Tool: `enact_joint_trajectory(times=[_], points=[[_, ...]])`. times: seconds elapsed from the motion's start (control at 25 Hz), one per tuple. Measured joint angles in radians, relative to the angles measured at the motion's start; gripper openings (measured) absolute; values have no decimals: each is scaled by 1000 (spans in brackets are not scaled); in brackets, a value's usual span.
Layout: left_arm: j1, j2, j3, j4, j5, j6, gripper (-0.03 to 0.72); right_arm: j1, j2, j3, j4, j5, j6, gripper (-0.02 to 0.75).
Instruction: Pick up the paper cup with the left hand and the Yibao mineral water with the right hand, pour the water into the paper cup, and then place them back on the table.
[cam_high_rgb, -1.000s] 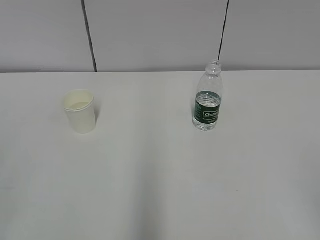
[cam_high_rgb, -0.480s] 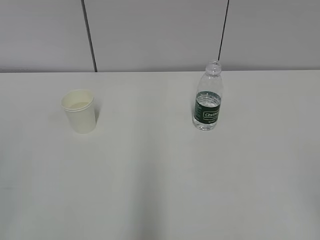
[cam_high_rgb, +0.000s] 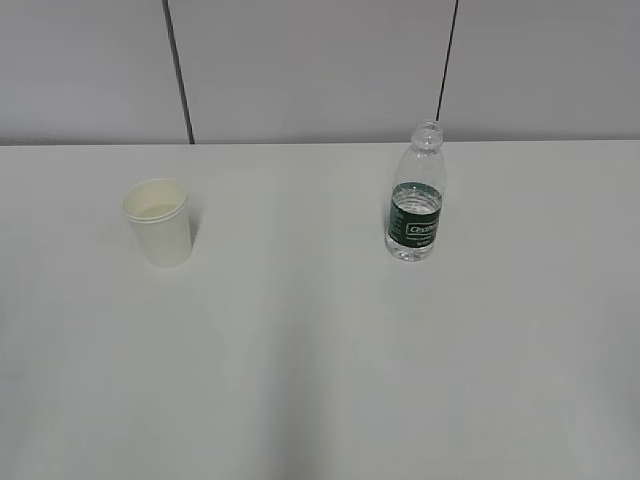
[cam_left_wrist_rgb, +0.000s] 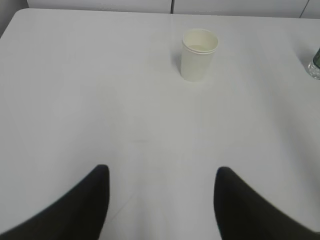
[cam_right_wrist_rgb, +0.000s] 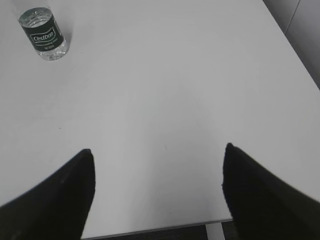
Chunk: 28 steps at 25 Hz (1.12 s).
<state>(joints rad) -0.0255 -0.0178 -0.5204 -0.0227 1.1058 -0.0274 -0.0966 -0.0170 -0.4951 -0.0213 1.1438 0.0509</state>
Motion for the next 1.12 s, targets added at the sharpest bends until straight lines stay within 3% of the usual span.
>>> enact_joint_trajectory(times=[1.12], points=[[0, 0, 0, 0, 0, 0, 317, 0, 0, 0, 0, 0, 0, 586]])
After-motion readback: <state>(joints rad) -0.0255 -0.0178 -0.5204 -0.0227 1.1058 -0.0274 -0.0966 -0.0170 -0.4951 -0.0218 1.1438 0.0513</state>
